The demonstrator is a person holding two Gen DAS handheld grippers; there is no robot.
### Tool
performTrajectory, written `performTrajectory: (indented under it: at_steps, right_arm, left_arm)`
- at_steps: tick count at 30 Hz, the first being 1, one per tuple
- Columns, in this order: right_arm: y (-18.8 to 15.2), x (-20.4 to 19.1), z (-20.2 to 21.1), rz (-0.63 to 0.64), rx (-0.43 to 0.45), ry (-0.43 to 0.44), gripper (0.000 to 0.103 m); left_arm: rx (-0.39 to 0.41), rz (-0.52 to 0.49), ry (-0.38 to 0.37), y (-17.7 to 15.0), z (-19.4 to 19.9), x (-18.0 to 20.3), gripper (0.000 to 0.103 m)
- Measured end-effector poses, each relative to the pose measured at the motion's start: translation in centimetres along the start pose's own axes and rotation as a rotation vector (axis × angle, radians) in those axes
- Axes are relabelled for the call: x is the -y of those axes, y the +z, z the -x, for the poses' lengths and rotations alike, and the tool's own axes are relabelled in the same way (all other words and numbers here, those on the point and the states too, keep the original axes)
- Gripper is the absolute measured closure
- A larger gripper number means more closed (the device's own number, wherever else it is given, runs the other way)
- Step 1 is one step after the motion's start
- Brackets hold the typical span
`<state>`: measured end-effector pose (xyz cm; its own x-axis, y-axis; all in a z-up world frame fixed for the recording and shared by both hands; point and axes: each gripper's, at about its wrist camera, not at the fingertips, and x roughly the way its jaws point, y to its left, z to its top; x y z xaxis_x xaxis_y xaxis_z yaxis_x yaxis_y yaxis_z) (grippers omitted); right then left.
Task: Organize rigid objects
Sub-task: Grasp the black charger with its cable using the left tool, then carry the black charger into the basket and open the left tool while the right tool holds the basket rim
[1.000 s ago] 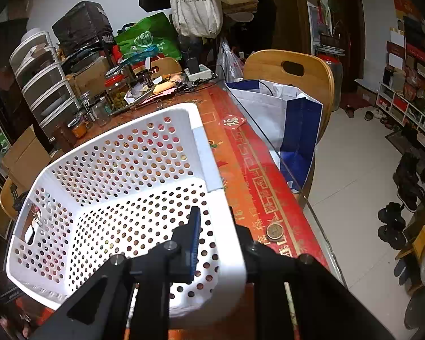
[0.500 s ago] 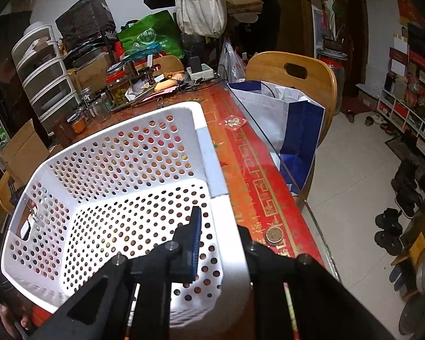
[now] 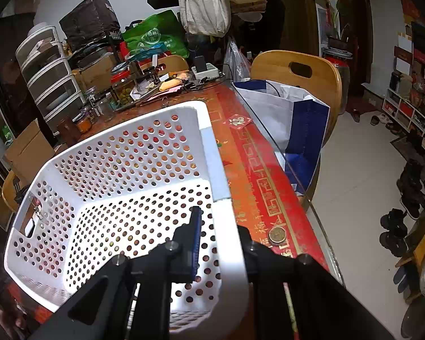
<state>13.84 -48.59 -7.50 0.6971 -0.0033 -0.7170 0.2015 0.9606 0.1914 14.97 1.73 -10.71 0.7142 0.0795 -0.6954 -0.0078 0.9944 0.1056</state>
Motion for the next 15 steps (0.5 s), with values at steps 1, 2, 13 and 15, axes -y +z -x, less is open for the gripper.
performTrajectory:
  at_steps: [1, 2, 13, 15]
  right_arm:
    - [0.0, 0.1, 0.0, 0.001, -0.001, 0.000, 0.090]
    - [0.1, 0.1, -0.1, 0.002, -0.002, 0.001, 0.091]
    - [0.0, 0.0, -0.2, -0.004, -0.004, 0.005, 0.091]
    - [-0.1, -0.1, -0.2, -0.001, -0.005, 0.000, 0.092]
  left_arm:
    - [0.025, -0.019, 0.015, 0.9, 1.0, 0.4, 0.037]
    - [0.046, -0.035, 0.028, 1.7, 1.7, 0.8, 0.037]
    - [0.204, -0.229, 0.066, 11.1, 5.8, 8.1, 0.037]
    - [0.212, -0.262, 0.067, 12.3, 5.9, 10.0, 0.037]
